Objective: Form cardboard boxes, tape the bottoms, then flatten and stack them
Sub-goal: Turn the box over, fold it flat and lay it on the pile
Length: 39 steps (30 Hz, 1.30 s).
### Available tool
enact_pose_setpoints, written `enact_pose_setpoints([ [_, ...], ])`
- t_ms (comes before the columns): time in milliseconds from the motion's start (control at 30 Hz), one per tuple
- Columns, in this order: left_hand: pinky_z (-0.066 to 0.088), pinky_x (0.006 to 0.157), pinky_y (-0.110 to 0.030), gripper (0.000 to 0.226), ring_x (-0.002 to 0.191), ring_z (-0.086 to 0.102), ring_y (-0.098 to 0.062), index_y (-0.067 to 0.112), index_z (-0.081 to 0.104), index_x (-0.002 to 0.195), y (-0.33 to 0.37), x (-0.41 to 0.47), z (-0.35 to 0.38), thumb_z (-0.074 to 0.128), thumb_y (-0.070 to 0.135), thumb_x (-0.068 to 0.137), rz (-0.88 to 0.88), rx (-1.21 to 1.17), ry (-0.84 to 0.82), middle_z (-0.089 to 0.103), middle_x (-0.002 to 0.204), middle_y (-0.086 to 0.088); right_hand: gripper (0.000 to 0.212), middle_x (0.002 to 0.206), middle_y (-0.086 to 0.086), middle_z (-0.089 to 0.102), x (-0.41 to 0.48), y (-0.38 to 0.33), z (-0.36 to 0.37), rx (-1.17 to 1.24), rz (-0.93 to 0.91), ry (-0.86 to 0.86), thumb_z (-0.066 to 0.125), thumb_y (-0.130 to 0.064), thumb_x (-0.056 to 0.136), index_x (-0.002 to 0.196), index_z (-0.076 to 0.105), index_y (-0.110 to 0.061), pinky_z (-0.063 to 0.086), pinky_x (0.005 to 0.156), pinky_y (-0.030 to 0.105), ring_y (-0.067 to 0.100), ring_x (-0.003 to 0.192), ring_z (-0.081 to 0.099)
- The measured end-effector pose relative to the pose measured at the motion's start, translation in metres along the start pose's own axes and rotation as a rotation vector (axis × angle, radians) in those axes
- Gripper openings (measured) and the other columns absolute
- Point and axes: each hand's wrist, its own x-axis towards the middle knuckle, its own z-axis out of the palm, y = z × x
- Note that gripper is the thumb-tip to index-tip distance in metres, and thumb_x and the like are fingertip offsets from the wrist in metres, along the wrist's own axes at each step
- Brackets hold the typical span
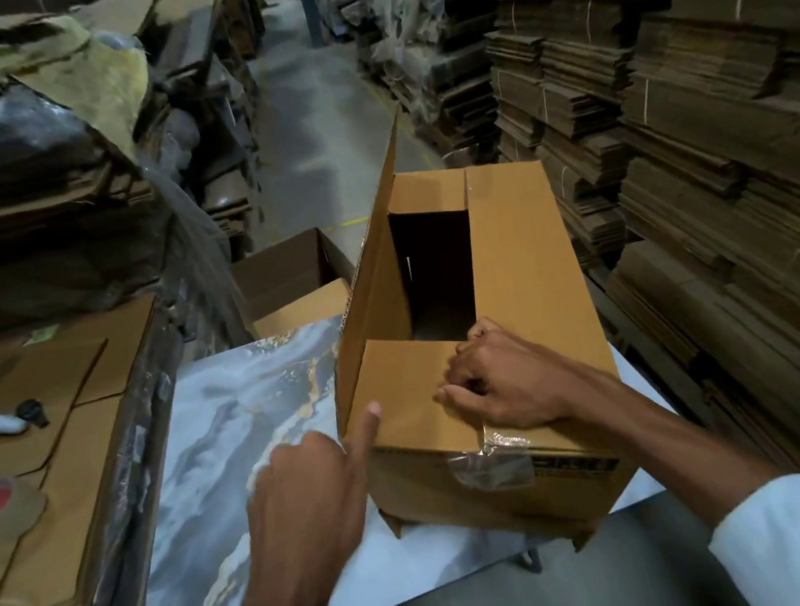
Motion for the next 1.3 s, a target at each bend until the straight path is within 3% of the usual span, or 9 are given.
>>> enact_pose_setpoints([
  [67, 0.058, 0.073, -0.039, 0.083, 0.066, 0.07, -0.018, 0.018, 0.07, 0.067, 0.01, -0.026, 0.011, 0.034, 0.092, 0.079, -0.034, -0.353, -0.148, 0.07, 0.061, 0.001, 0.053, 0.06, -0.003, 0.053, 0.002, 0.002, 0.003, 0.004, -0.004, 0.021, 0.037, -0.05, 0.1, 0.063, 0.054, -0.018, 0.032, 0.091, 0.034, 0.017, 0.061, 0.046],
  [200, 0.058, 0.088, -0.03, 0.025, 0.089, 0.074, -0.008, 0.025, 0.075, 0.095, 0.037, -0.049, 0.046, 0.086, 0.039, 0.077, -0.127, -1.011, -0.43, 0.079, 0.091, 0.01, 0.053, 0.061, -0.005, 0.055, 0.006, 0.003, 0.002, 0.03, -0.014, -0.001, 0.034, -0.059, 0.098, 0.062, 0.054, -0.025, 0.032, 0.092, 0.036, 0.014, 0.063, 0.048],
  [533, 0.052, 0.102, -0.045, 0.025, 0.102, 0.069, -0.034, 0.007, 0.074, 0.081, 0.037, -0.046, 0.066, 0.084, 0.029, 0.081, -0.17, -1.308, -0.417, 0.073, 0.1, -0.018, 0.056, 0.06, -0.002, 0.058, 0.009, 0.009, 0.006, 0.052, -0.054, 0.029, 0.043, -0.06, 0.096, 0.061, 0.054, -0.018, 0.022, 0.086, 0.024, 0.019, 0.063, 0.053],
  [667, 0.049, 0.094, -0.045, 0.029, 0.096, 0.065, -0.028, 0.011, 0.067, 0.073, 0.036, -0.048, 0.067, 0.083, 0.035, 0.073, -0.155, -1.35, -0.402, 0.068, 0.101, -0.025, 0.056, 0.058, 0.0, 0.056, 0.013, 0.012, 0.007, 0.063, -0.069, 0.031, 0.044, -0.058, 0.096, 0.061, 0.052, -0.016, 0.021, 0.086, 0.024, 0.019, 0.059, 0.051],
  [833, 0.056, 0.093, -0.041, 0.026, 0.1, 0.072, -0.037, 0.015, 0.065, 0.057, 0.041, -0.049, 0.063, 0.085, 0.009, 0.073, -0.316, -1.532, -0.444, 0.074, 0.102, -0.026, 0.056, 0.057, -0.001, 0.054, 0.015, 0.013, 0.009, 0.087, -0.069, 0.024, 0.042, -0.061, 0.094, 0.06, 0.048, -0.017, 0.023, 0.085, 0.028, 0.017, 0.057, 0.049],
  [967, 0.062, 0.079, -0.038, 0.025, 0.088, 0.073, -0.036, 0.008, 0.057, 0.057, 0.036, -0.049, 0.067, 0.077, -0.001, 0.07, -0.374, -1.664, -0.454, 0.071, 0.092, -0.029, 0.057, 0.054, -0.002, 0.053, 0.018, 0.015, 0.003, 0.238, -0.01, 0.07, 0.05, -0.068, 0.087, 0.055, 0.047, -0.02, 0.021, 0.09, 0.012, 0.017, 0.055, 0.048],
  [1067, 0.058, 0.092, -0.045, 0.02, 0.085, 0.071, -0.032, 0.009, 0.067, 0.065, 0.034, -0.051, 0.068, 0.082, 0.018, 0.075, -0.298, -1.619, -0.445, 0.069, 0.088, -0.025, 0.056, 0.052, 0.002, 0.048, 0.017, 0.021, -0.003, 0.361, -0.023, 0.113, 0.062, -0.055, 0.09, 0.054, 0.044, -0.016, 0.024, 0.091, 0.01, 0.016, 0.051, 0.046],
  [1167, 0.058, 0.08, -0.037, 0.039, 0.079, 0.069, -0.034, 0.005, 0.068, 0.08, 0.03, -0.059, 0.077, 0.077, 0.044, 0.08, -0.255, -1.484, -0.374, 0.069, 0.08, -0.026, 0.055, 0.051, 0.006, 0.047, 0.013, 0.025, -0.008, 0.443, -0.042, 0.191, 0.067, -0.041, 0.092, 0.054, 0.043, -0.01, 0.028, 0.09, 0.011, 0.018, 0.049, 0.045],
  [1300, 0.057, 0.081, -0.04, 0.046, 0.082, 0.074, -0.037, 0.008, 0.076, 0.1, 0.012, -0.066, 0.088, 0.06, 0.05, 0.088, -0.502, -1.502, -0.386, 0.075, 0.085, -0.022, 0.049, 0.049, -0.009, 0.037, 0.008, 0.027, -0.017, 0.529, -0.048, 0.354, 0.068, -0.03, 0.09, 0.054, 0.034, -0.028, 0.033, 0.086, 0.024, 0.013, 0.048, 0.038],
])
